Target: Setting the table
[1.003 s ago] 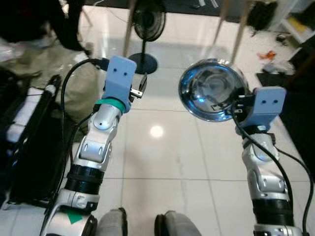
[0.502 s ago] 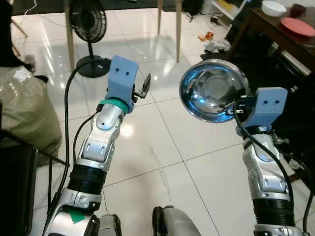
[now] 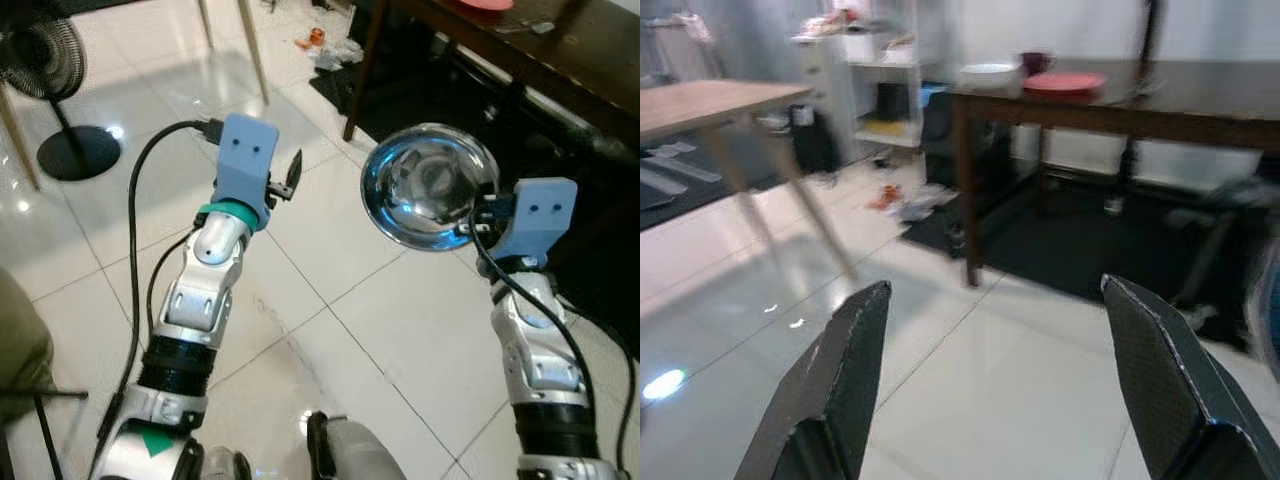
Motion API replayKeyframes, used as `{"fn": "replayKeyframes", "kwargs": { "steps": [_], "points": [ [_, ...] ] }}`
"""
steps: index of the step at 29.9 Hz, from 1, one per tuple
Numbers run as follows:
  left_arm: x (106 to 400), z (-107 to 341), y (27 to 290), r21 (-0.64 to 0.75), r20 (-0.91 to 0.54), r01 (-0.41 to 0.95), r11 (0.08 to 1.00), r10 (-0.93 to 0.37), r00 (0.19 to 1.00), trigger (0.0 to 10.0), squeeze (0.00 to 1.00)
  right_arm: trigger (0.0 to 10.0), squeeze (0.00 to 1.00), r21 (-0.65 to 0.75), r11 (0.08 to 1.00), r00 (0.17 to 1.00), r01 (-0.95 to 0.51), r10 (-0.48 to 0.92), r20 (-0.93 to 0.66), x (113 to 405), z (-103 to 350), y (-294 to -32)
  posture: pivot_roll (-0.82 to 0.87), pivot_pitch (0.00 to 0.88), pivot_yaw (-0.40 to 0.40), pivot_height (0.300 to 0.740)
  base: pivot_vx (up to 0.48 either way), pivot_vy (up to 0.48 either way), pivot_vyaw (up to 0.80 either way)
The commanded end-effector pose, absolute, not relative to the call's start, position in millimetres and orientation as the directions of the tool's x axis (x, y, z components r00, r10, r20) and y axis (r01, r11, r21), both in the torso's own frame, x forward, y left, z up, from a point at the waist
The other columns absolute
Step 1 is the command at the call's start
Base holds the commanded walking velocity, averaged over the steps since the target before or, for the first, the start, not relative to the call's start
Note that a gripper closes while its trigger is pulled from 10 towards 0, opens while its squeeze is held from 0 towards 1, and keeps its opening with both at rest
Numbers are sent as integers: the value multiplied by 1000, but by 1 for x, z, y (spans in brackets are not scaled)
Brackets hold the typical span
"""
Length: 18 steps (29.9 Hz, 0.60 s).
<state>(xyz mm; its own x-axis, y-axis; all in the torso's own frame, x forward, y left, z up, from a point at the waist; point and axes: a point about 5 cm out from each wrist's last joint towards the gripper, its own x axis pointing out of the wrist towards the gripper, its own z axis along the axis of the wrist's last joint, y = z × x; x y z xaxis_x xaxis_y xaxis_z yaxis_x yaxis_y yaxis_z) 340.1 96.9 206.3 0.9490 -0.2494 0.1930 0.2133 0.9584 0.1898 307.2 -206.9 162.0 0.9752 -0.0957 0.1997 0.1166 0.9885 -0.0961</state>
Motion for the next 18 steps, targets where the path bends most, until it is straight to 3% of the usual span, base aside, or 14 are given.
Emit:
{"fn": "replayKeyframes", "kwargs": {
  "steps": [1, 18],
  "points": [
    [338, 206, 96, 197, 190, 211, 957, -248, 950, 10000, 0, 10000, 0, -88, 988, 972, 126, -106, 210, 306, 164, -208, -14, 35, -50, 740, 0, 0, -800],
    [340, 217, 113, 223, 228, 135, 965, -186, 956, 10000, 0, 10000, 0, -72, 989, 973, 132, -115, 202, 309, 164, -207, 13, 48, -56, 740, 0, 0, -800]
  ]
}}
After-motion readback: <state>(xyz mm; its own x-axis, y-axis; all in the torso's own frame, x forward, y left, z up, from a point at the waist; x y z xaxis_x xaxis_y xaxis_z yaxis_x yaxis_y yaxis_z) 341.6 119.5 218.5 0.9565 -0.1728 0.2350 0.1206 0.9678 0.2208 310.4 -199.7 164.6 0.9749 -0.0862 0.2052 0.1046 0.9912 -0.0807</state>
